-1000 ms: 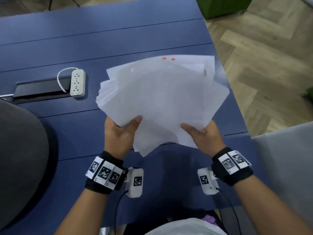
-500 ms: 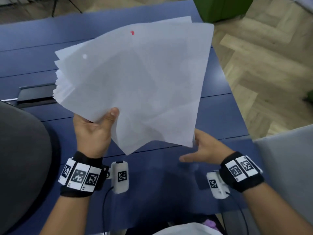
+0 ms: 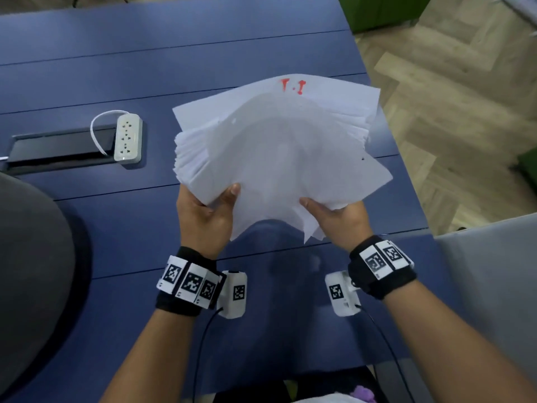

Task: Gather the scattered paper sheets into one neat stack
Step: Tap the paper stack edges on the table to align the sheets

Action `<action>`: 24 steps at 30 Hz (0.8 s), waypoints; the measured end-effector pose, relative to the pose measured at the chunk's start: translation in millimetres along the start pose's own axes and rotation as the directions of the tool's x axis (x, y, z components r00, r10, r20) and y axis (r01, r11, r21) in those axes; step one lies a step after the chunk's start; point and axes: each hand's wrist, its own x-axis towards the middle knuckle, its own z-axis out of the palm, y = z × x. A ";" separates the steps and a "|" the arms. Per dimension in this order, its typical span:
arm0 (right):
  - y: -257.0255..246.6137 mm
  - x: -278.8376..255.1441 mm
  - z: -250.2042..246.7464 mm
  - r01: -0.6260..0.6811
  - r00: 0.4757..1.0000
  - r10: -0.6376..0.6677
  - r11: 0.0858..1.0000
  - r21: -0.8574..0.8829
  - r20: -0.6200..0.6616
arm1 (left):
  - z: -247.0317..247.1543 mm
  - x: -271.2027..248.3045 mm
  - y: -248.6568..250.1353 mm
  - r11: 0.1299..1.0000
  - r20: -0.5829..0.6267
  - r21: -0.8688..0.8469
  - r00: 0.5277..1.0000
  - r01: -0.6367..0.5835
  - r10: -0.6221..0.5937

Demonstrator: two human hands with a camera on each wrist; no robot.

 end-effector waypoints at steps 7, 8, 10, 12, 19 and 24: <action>40.2 -2.6 -3.5 -0.083 0.991 0.099 0.980 -0.178 0.086 | -3.0 -15.0 -54.1 0.979 0.076 0.125 0.982 0.164 -0.174; 45.7 -4.7 -6.6 -0.086 0.989 0.110 0.972 -0.219 0.097 | -4.5 -17.8 -62.2 0.972 0.074 0.142 0.977 0.189 -0.201; 53.7 -10.0 -12.2 -0.073 0.988 0.109 0.952 -0.296 0.110 | -5.5 -22.8 -73.7 0.958 0.082 0.171 0.966 0.230 -0.247; 55.3 -14.8 -15.8 -0.050 0.989 0.087 0.955 -0.294 0.115 | -6.7 -25.6 -79.2 0.945 0.083 0.179 0.952 0.275 -0.293; 32.6 -2.6 11.2 -0.033 0.998 0.037 0.997 0.073 -0.056 | 6.3 -24.7 -61.5 0.972 0.083 0.023 0.969 0.232 -0.233; 41.7 -6.0 23.2 -0.049 0.991 0.067 0.988 0.147 -0.116 | 9.9 -27.9 -58.5 0.972 0.033 -0.040 0.973 0.230 -0.229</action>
